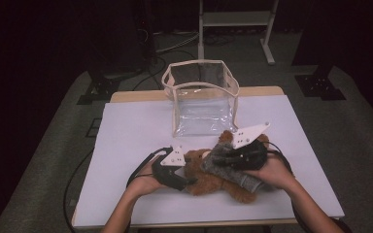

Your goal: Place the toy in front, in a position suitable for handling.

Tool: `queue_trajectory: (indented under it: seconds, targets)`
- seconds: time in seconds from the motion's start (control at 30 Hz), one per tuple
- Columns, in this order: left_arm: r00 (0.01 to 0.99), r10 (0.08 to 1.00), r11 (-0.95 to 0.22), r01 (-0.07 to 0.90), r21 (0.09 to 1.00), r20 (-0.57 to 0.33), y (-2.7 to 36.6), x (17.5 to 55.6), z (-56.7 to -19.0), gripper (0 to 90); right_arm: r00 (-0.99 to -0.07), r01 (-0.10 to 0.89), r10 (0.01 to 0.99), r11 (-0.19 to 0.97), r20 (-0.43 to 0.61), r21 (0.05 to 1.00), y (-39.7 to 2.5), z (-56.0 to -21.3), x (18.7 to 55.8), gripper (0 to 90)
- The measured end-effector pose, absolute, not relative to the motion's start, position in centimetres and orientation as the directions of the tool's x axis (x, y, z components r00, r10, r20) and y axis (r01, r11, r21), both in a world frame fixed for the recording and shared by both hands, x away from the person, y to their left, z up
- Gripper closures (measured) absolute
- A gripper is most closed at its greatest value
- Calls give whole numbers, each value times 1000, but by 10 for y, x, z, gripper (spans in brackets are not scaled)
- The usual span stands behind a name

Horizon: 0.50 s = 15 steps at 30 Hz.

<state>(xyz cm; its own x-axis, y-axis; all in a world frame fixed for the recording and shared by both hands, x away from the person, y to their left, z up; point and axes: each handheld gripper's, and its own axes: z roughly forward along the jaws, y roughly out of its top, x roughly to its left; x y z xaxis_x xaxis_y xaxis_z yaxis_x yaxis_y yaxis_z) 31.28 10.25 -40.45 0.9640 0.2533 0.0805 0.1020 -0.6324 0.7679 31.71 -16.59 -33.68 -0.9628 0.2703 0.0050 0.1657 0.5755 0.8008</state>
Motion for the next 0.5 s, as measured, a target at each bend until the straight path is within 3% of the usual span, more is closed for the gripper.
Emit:
queue_trajectory:
  seconds: [0.1, 0.23, 0.5]
  targets:
    - [965, 248, -641, 97, 761, 86, 103, 312, -402, 329, -951, 181, 310, 582, -10, 793, -168, -327, 328, 819]
    - [956, 281, -629, 116, 769, 85, 105, 314, -400, 312, -958, 201, 286, 626, 18, 754, -158, -341, 335, 819]
    - [967, 249, -611, 110, 784, 58, 104, 313, -396, 297, -971, 192, 232, 630, 54, 753, -160, -343, 321, 819]
